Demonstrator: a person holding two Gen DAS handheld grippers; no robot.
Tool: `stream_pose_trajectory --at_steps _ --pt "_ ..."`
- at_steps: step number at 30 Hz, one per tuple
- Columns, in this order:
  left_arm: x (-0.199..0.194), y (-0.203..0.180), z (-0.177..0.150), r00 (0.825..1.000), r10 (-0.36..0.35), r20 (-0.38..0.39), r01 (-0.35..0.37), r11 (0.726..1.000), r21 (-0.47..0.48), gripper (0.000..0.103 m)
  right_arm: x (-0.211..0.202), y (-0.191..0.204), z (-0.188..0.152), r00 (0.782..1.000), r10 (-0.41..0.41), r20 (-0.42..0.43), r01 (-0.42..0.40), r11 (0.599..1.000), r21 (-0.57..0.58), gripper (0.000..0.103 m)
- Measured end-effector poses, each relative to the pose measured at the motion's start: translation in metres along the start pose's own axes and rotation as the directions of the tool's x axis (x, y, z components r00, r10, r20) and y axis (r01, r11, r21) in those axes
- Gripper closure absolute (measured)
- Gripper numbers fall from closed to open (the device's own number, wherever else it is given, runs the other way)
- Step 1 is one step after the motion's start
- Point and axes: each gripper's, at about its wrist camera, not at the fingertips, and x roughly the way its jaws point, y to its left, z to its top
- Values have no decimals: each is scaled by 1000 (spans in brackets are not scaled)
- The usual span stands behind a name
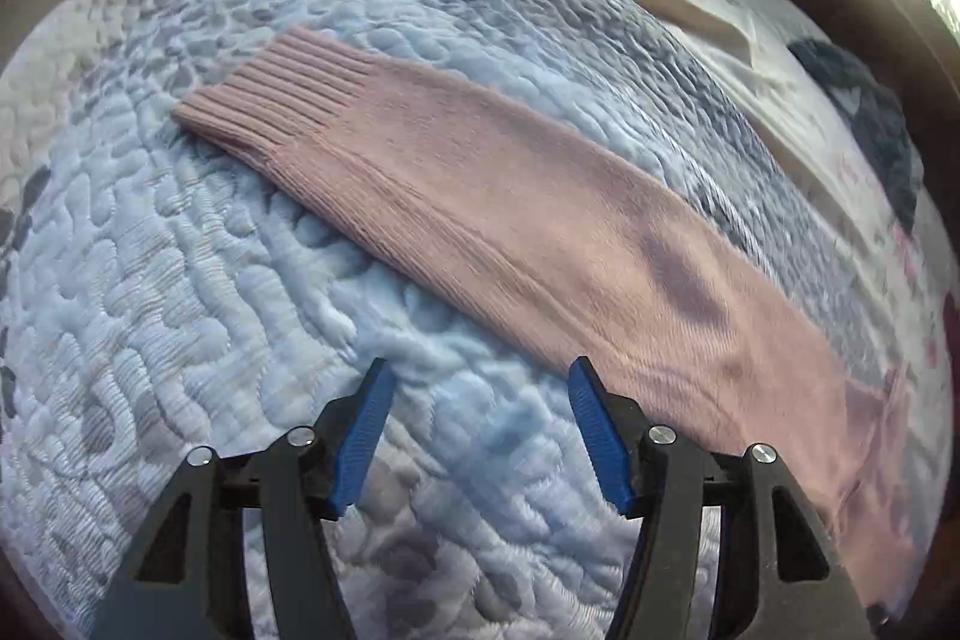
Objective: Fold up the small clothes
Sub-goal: 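Grasp the other sleeve cuff with the left gripper and lift it, then fold the held sleeve across the body and open the left gripper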
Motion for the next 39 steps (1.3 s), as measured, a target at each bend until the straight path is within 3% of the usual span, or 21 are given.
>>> stream_pose_trajectory --at_steps 5,10,11,15,16,20,24,29,34,39 --pt "12 29 31 996 -79 49 86 983 -160 42 2 -4 -2 1000 -1 -1 1 1000 -1 25" --pt "19 37 48 992 -72 101 90 979 -186 44 8 0 -6 1000 -23 9 24 999 -37 21" --pt "18 36 51 992 -62 111 82 980 -180 46 9 1 -7 999 -30 10 31 998 -46 21" --pt "13 32 55 990 -32 134 52 988 -147 90 9 4 -9 999 -42 17 43 997 -64 19" --pt "10 31 54 988 -42 148 64 988 -143 94 9 3 -9 999 -40 20 41 997 -66 19" --pt "-15 12 49 969 -94 228 115 990 -80 97 4 -1 -13 999 -17 34 18 999 -49 19" --pt "-47 -35 30 946 -200 255 188 980 72 97 -8 -1 -19 999 1 45 1 999 -44 19" --pt "-79 -116 -21 903 -384 190 339 912 230 97 -20 -8 -29 998 33 45 -32 999 -18 19" --pt "-94 -200 -81 848 -526 72 479 816 323 97 -29 -16 -38 998 41 54 -40 999 -11 19" --pt "-96 -264 -143 803 -594 -39 562 733 383 97 -33 -24 -43 997 51 59 -51 999 -11 19"
